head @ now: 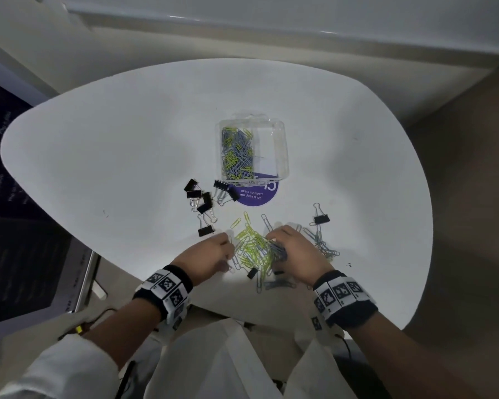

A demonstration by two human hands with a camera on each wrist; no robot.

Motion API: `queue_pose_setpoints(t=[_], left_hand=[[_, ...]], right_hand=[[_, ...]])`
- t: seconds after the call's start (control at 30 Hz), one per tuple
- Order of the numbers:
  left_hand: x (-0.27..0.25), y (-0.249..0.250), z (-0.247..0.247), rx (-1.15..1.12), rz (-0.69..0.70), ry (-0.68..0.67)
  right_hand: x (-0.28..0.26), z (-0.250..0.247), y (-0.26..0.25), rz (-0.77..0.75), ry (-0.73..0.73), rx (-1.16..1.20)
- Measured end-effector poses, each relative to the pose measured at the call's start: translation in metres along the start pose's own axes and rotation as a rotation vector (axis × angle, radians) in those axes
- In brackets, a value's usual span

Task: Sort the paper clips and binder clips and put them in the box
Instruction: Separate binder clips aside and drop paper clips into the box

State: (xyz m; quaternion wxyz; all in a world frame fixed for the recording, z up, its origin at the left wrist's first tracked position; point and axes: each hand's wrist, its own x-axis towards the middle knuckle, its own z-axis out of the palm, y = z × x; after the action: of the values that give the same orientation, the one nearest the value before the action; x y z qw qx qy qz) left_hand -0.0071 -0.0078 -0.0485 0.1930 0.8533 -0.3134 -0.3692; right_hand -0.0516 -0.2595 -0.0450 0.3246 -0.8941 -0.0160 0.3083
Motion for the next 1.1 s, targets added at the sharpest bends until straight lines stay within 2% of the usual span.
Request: queue_pose_setpoints(t=[0.1, 0.23, 0.4, 0.57, 0.67, 0.83, 0.93, 1.03, 1.1], left_hand=[[0.010, 0.005, 0.005, 0.045, 0.035, 0.106], [0.022, 0.016, 0.008, 0.107, 0.052, 0.254], [0.036, 0.028, 0.005, 0.224, 0.074, 0.206], [0.038, 0.024, 0.004, 0.205, 0.097, 0.248], [0.035, 0.022, 0.000, -0.015, 0.050, 0.252], [0.031, 0.021, -0.002, -0.633, -0.177, 0.361], [0.032, 0.023, -0.004, -0.930, -0.275, 0.344], [0.035, 0.031, -0.010, -1.150, -0.370, 0.282], [0.038, 0.035, -0.014, -1.414, -0.421, 0.236]], right_hand=[[-0.004, 0.000, -0.004, 0.017, 0.034, 0.027], [-0.005, 0.005, -0.011, 0.062, 0.169, 0.058], [0.002, 0.012, -0.016, 0.086, 0.205, 0.009], [0.005, 0.013, -0.011, 0.120, 0.231, 0.202], [0.006, 0.009, -0.007, 0.117, 0.233, 0.313], [0.008, 0.001, -0.007, 0.080, 0.244, 0.439], [0.009, -0.001, -0.007, 0.165, 0.189, 0.616], [0.012, -0.004, -0.013, 0.296, 0.182, 0.951], [0.013, -0.008, -0.018, 0.359, 0.180, 1.255]])
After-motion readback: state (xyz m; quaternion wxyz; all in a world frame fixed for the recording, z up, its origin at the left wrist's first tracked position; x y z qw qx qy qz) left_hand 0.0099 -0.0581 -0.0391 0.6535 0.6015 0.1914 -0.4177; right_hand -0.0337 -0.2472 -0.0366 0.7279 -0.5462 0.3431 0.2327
